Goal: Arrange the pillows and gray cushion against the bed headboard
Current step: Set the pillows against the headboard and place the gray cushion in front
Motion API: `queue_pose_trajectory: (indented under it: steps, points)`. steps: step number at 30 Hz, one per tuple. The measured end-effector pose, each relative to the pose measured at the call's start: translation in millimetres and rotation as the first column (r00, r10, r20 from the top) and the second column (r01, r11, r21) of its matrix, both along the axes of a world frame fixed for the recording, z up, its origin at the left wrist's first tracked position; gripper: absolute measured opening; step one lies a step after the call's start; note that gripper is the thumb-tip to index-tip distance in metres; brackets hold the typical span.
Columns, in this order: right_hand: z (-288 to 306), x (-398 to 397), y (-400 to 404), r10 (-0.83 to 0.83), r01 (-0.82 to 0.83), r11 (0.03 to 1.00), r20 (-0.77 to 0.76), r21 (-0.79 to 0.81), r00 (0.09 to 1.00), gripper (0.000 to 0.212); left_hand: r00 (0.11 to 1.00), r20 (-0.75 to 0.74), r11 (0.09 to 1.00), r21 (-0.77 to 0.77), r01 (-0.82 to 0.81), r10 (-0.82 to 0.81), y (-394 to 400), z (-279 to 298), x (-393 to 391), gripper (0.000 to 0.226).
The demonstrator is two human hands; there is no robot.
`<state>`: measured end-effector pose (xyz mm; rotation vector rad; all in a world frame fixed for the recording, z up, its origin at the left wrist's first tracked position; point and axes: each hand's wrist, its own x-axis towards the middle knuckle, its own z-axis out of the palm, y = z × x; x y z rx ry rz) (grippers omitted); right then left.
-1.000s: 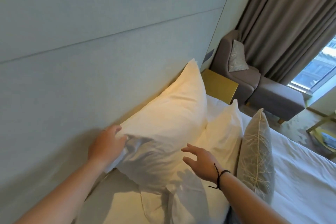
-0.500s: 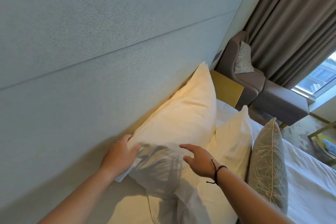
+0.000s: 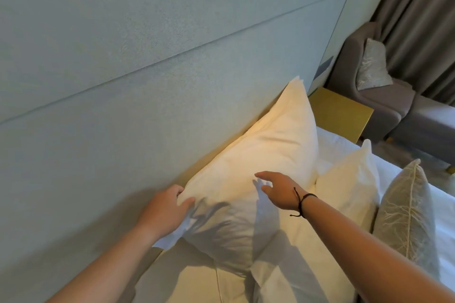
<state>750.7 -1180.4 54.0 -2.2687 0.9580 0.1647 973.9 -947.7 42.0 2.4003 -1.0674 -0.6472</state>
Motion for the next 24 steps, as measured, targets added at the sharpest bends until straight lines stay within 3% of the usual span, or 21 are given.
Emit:
queue_pose_trajectory:
  steps: [6, 11, 16, 18, 21, 24]
  points:
    - [2.7, 29.3, -48.8, 0.07, -0.085, 0.988, -0.117, -0.128, 0.991, 0.047, 0.998, -0.068, 0.999, -0.033, -0.011, 0.009, -22.6, -7.4, 3.8, 0.04]
    - [-4.0, 73.8, -90.1, 0.193, -0.274, 0.936, -0.327, -0.222, 0.925, 0.057, 0.993, -0.117, 1.0, -0.004, -0.001, 0.0, -38.8, -19.9, 9.5, 0.052]
    - [-11.5, 124.0, -139.1, 0.361, -0.596, 0.719, -0.542, -0.357, 0.759, 0.071, 0.99, -0.121, 0.995, 0.079, -0.06, 0.069, -47.0, -22.5, 3.7, 0.079]
    - [-11.8, 141.2, -157.3, 0.355, -0.632, 0.703, -0.609, -0.326, 0.709, 0.08, 0.992, -0.084, 0.987, 0.141, -0.079, 0.091, -51.1, -22.0, -0.2, 0.086]
    - [-13.1, 158.1, -182.9, 0.321, -0.675, 0.689, -0.723, -0.264, 0.611, 0.076, 0.993, -0.033, 0.979, 0.172, -0.107, 0.114, -56.1, -20.4, -4.2, 0.091]
    - [-16.6, 167.4, -195.4, 0.254, -0.656, 0.737, -0.833, -0.163, 0.491, 0.078, 0.991, -0.046, 0.971, 0.211, -0.116, 0.128, -61.9, -19.2, -5.0, 0.108]
